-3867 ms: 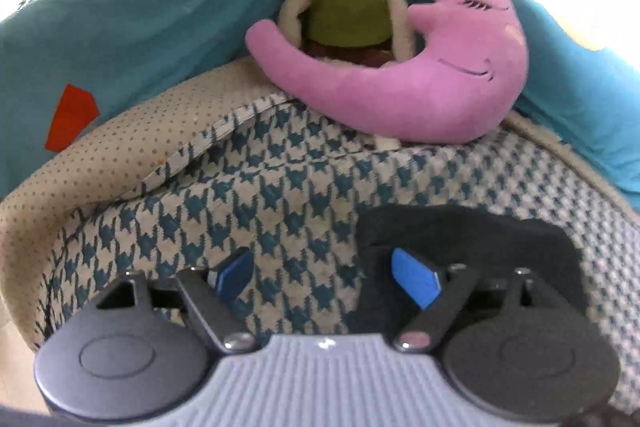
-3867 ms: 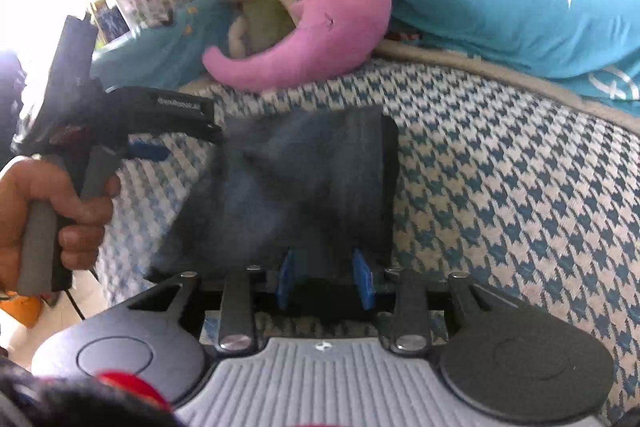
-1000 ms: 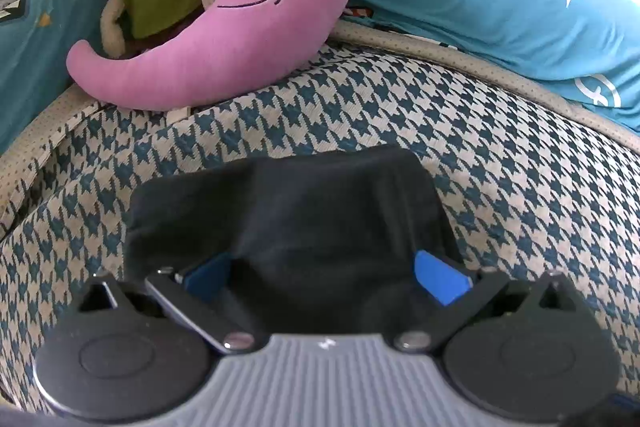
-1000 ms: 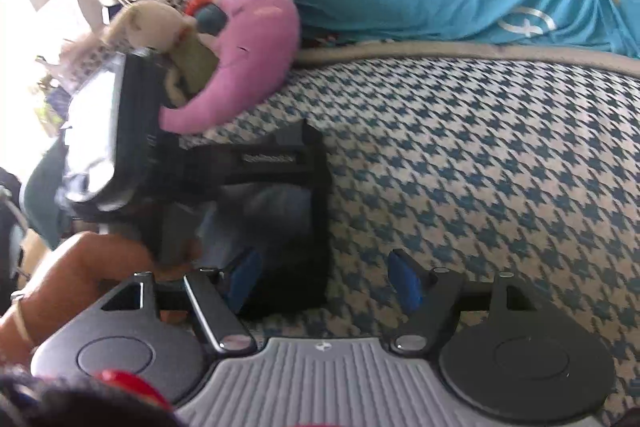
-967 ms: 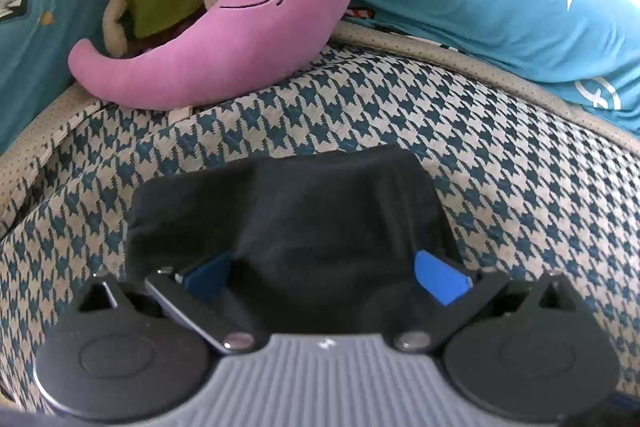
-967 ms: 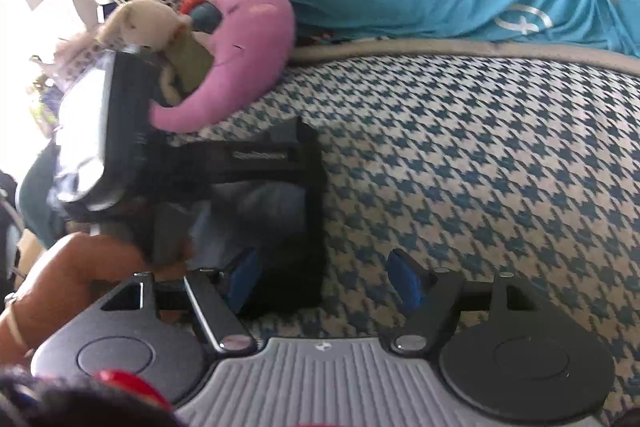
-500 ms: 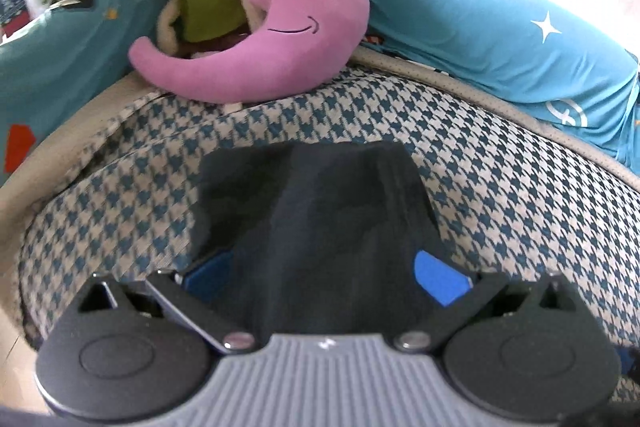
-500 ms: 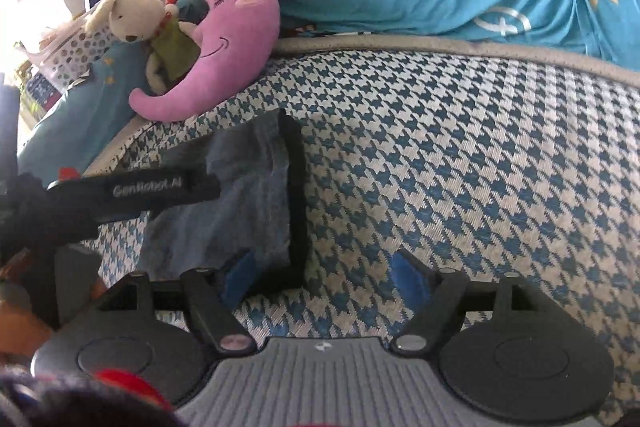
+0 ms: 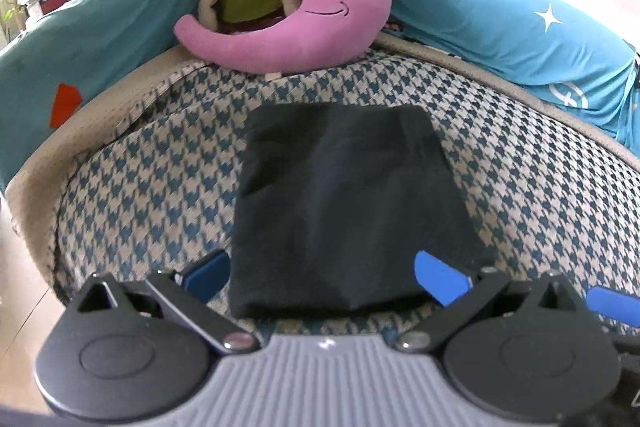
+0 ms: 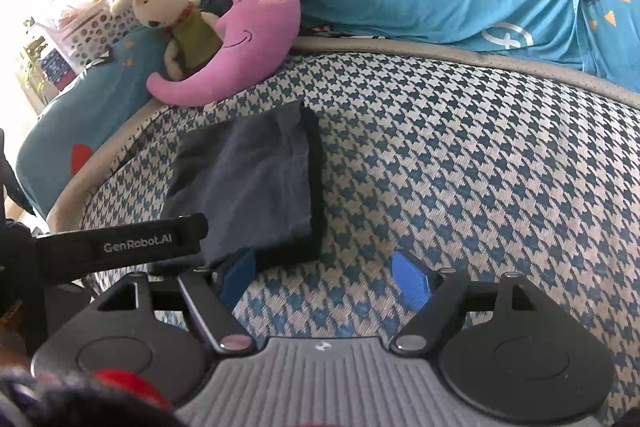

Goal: Fold clothes

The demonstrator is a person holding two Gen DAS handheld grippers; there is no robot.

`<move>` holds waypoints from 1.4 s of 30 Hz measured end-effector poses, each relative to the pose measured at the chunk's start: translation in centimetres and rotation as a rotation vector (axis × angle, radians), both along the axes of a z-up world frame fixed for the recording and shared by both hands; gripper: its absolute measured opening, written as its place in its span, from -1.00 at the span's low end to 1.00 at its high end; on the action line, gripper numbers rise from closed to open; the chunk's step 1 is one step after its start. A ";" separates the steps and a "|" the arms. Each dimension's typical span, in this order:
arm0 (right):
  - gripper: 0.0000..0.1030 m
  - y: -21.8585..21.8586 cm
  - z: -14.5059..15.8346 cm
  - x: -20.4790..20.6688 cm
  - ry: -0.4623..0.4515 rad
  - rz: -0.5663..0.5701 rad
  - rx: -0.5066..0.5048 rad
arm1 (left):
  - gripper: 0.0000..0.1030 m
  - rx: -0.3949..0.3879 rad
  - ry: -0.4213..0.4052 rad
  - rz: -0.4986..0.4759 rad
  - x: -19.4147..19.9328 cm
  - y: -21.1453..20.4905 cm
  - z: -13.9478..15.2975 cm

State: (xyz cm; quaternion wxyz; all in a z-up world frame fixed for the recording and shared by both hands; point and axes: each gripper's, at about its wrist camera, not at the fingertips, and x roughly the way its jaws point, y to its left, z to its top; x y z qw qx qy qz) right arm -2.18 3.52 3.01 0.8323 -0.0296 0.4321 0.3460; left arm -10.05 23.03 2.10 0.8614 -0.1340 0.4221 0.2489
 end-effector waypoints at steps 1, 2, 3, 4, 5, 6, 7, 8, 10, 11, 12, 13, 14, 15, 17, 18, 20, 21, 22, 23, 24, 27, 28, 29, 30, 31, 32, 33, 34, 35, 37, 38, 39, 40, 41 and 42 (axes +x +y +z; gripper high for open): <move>0.48 0.0 0.0 -0.2 0.002 0.002 -0.003 | 1.00 -0.003 0.001 0.006 -0.3 0.0 0.0; 0.48 -0.1 -0.1 -0.4 0.003 0.004 -0.006 | 1.00 -0.006 0.001 0.009 -0.6 0.1 -0.1; 0.48 -0.1 -0.1 -0.6 0.005 0.006 -0.012 | 0.99 -0.008 0.002 0.012 -0.9 0.1 -0.1; 0.48 -0.1 -0.2 -0.8 0.005 0.009 -0.017 | 0.99 -0.008 0.004 0.013 -1.1 0.1 -0.2; 0.48 -0.1 -0.2 -1.0 0.002 0.015 -0.021 | 0.99 -0.007 0.006 0.014 -1.4 0.1 -0.2; 0.48 -0.1 -0.1 -1.2 -0.004 0.019 -0.025 | 0.99 -0.006 0.008 0.015 -1.6 0.0 -0.2; 0.48 -0.2 -0.1 -1.4 -0.009 0.023 -0.028 | 0.99 -0.006 0.009 0.016 -1.8 0.0 -0.3; 0.48 -0.2 0.0 -1.5 -0.014 0.026 -0.031 | 1.00 -0.006 0.010 0.017 -2.0 0.0 -0.3; 0.48 -0.4 0.1 -1.8 -0.016 0.026 -0.032 | 1.00 -0.005 0.012 0.021 -2.4 -0.2 -0.3; 0.48 -0.5 0.1 -1.8 -0.015 0.027 -0.030 | 0.99 -0.005 0.013 0.022 -2.6 -0.3 -0.4; 0.48 -0.5 0.2 -1.9 -0.015 0.030 -0.030 | 0.99 -0.005 0.013 0.023 -2.7 -0.4 -0.4; 0.48 -0.6 0.2 -2.0 -0.016 0.033 -0.033 | 1.00 -0.006 0.012 0.022 -2.9 -0.6 -0.4; 0.48 -0.7 0.2 -2.0 -0.017 0.037 -0.035 | 1.00 -0.004 0.015 0.021 -3.0 -0.7 -0.5; 0.48 -0.7 0.1 -2.1 -0.018 0.040 -0.040 | 1.00 -0.003 0.018 0.020 -3.1 -0.8 -0.6; 0.48 -0.7 0.0 -2.1 -0.021 0.045 -0.052 | 1.00 -0.004 0.026 0.019 -3.3 -1.0 -0.9; 0.48 -0.7 -0.1 -2.1 -0.022 0.047 -0.058 | 1.00 -0.007 0.030 0.019 -3.3 -1.0 -1.0; 0.48 -0.7 -0.3 -2.2 -0.025 0.052 -0.069 | 1.00 -0.013 0.039 0.020 -3.3 -1.1 -1.3; 0.48 -0.7 -0.4 -2.2 -0.027 0.053 -0.076 | 1.00 -0.016 0.043 0.020 -3.3 -1.1 -1.4; 0.48 -0.7 -0.5 -2.2 -0.027 0.050 -0.084 | 1.00 -0.021 0.044 0.026 -3.4 -1.1 -1.5; 0.48 -0.6 -0.7 -2.1 -0.025 0.047 -0.090 | 1.00 -0.029 0.043 0.032 -3.4 -0.9 -1.6; 0.48 -0.6 -0.8 -2.0 -0.019 0.042 -0.093 | 1.00 -0.035 0.044 0.037 -3.5 -0.7 -1.7; 0.48 -0.4 -1.3 -1.5 0.008 0.021 -0.096 | 0.99 -0.048 0.049 0.047 -3.5 -0.3 -2.0; 0.48 -0.4 -1.5 -1.4 0.014 0.015 -0.100 | 0.99 -0.048 0.051 0.051 -3.4 -0.1 -2.1; 0.48 -0.3 -1.6 -1.3 0.016 0.010 -0.104 | 0.99 -0.047 0.056 0.056 -3.4 0.0 -2.3; 0.48 -0.2 -1.7 -1.2 0.013 0.009 -0.108 | 1.00 -0.046 0.061 0.061 -3.4 0.1 -2.4; 0.48 -0.2 -1.8 -1.2 0.012 0.007 -0.112 | 1.00 -0.051 0.063 0.067 -3.4 0.3 -2.5; 0.48 -0.1 -1.9 -1.1 0.012 0.006 -0.114 | 0.99 -0.058 0.062 0.073 -3.4 0.4 -2.6; 0.48 -0.1 -2.0 -1.0 0.015 0.004 -0.114 | 1.00 -0.060 0.061 0.076 -3.4 0.4 -2.6; 0.48 -0.1 -2.0 -1.0 0.019 0.005 -0.111 | 0.99 -0.062 0.060 0.080 -3.4 0.5 -2.6; 0.48 -0.1 -2.1 -1.0 0.024 0.005 -0.108 | 1.00 -0.062 0.060 0.080 -3.4 0.5 -2.7; 0.48 0.0 -2.2 -0.9 0.030 0.006 -0.103 | 1.00 -0.062 0.061 0.079 -3.3 0.5 -2.7; 0.48 0.0 -2.2 -0.9 0.030 0.009 -0.104 | 1.00 -0.063 0.061 0.078 -3.3 0.5 -2.8; 0.48 0.0 -2.3 -0.9 0.029 0.012 -0.106 | 1.00 -0.065 0.063 0.077 -3.2 0.5 -2.8; 0.48 0.1 -2.3 -1.0 0.029 0.015 -0.107 | 1.00 -0.067 0.065 0.077 -3.2 0.5 -2.9; 0.48 0.1 -2.4 -1.0 0.029 0.017 -0.108 | 1.00 -0.069 0.065 0.078 -3.2 0.5 -3.0; 0.48 0.2 -2.5 -0.9 0.031 0.017 -0.110 | 1.00 -0.070 0.066 0.079 -3.2 0.5 -3.0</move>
